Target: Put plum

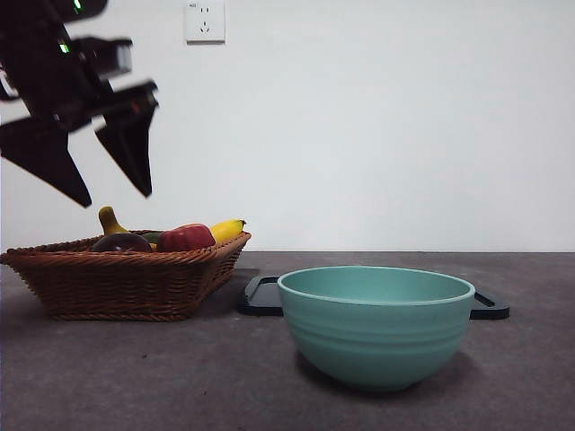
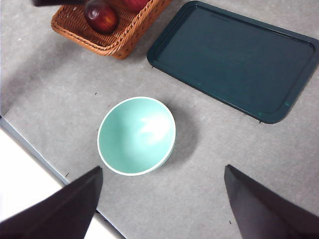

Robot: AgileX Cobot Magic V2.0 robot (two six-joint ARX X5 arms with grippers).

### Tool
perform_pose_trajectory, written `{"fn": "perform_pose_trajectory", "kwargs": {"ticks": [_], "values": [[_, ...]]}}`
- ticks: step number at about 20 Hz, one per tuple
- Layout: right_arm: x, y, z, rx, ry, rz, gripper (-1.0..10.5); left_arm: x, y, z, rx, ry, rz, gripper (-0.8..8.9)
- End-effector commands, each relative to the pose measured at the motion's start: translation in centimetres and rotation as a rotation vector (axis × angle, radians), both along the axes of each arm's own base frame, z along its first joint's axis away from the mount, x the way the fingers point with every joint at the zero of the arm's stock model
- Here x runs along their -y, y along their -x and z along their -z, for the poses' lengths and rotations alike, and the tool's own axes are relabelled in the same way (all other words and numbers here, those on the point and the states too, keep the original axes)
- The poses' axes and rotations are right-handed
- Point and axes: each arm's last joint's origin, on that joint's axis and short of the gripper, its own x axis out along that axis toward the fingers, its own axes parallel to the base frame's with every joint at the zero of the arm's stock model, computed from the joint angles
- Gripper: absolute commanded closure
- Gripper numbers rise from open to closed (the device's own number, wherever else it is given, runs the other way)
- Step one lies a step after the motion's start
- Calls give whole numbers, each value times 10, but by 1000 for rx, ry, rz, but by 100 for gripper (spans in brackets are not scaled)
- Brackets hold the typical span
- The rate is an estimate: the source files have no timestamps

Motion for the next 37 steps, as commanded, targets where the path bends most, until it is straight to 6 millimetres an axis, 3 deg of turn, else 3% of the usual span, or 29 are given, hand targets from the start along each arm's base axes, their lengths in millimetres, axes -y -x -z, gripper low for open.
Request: {"fn": "perform_pose_trajectory", "kwargs": {"ticks": [1, 8, 11, 13, 15, 18, 20, 22, 25, 28, 31, 37], "values": [[-1, -1, -5, 12, -9, -3, 556, 5, -13, 11, 6, -33, 24, 408], [-1, -1, -5, 10, -11, 0, 556, 11, -33, 53, -79, -68, 39, 408], [-1, -1, -5, 8, -12, 2, 556, 12, -36, 58, -85, -69, 39, 417], [-1, -1, -5, 8, -12, 2, 556, 12, -36, 58, -80, -68, 38, 543], [-1, -1, -5, 8, -12, 2, 556, 12, -36, 58, -84, -68, 38, 567], [-1, -1, -5, 8, -12, 2, 556, 10, -29, 42, -61, -57, 31, 566], [-1, -1, -5, 8, -12, 2, 556, 11, -15, 14, 11, -33, 42, 566], [-1, -1, -5, 9, -12, 2, 556, 18, 11, -18, 70, 0, 92, 566], [-1, -1, -5, 9, -12, 2, 556, 41, 61, -56, 128, 73, 250, 566], [-1, -1, -5, 9, -13, 2, 556, 78, 95, -65, 150, 107, 423, 566], [-1, -1, -5, 8, -12, 2, 556, 115, 107, -53, 140, 116, 546, 566], [-1, -1, -5, 8, -12, 2, 556, 164, 102, -8, 74, 75, 634, 566]]}}
